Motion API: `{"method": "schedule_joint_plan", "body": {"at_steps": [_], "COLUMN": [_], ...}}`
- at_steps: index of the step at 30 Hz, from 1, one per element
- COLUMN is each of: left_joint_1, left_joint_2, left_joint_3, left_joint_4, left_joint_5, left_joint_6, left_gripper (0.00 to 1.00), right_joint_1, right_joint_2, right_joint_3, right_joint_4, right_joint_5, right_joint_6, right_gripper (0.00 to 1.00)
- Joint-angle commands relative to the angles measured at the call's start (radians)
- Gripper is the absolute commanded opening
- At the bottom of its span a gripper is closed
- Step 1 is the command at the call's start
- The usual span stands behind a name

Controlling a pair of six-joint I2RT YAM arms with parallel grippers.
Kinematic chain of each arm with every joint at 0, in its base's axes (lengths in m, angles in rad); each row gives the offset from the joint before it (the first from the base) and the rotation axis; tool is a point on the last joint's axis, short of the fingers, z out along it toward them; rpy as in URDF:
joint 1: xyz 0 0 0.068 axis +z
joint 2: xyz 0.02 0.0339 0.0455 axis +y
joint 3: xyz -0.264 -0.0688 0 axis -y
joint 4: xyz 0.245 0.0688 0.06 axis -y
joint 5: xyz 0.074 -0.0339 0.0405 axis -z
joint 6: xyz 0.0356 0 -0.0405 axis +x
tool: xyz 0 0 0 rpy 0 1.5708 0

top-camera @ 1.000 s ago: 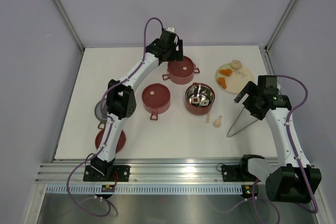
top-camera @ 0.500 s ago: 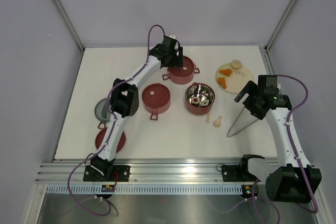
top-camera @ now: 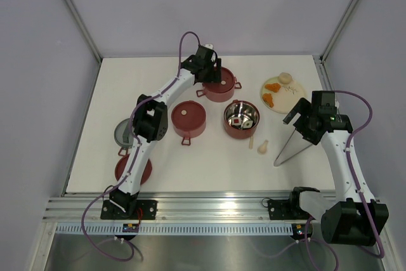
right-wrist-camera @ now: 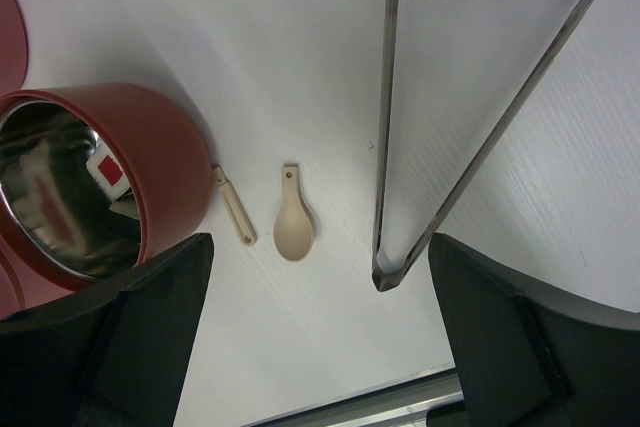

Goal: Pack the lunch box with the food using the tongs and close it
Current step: Close the box lid on the packing box.

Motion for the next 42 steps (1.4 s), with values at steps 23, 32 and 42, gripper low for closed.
{"method": "schedule_joint_plan", "body": {"at_steps": [23, 32, 42], "left_joint_1": [-0.042, -0.042, -0.042], "left_joint_2": [-0.117, -0.11, -0.171], "left_joint_3": [-0.028, -0.025, -0.033], "left_joint_4": [0.067, 0.048, 0.054], "left_joint_5": [-0.043, -0.051, -0.106], "left_joint_6": [0.054, 0.061, 0.089], "left_gripper": [0.84, 0.89, 0.99], "right_joint_1": [-0.002, -0.002, -0.002], "right_joint_2": [-0.019, -0.02, -0.017], "right_joint_3": [0.036, 0.038, 0.038], "right_joint_4": [-0.008, -0.006, -0.003], "right_joint_5": [0.001, -0.002, -0.007], "right_joint_6": [0.006, 0.007, 0.007], "right_gripper": [0.96, 0.96, 0.96]}}
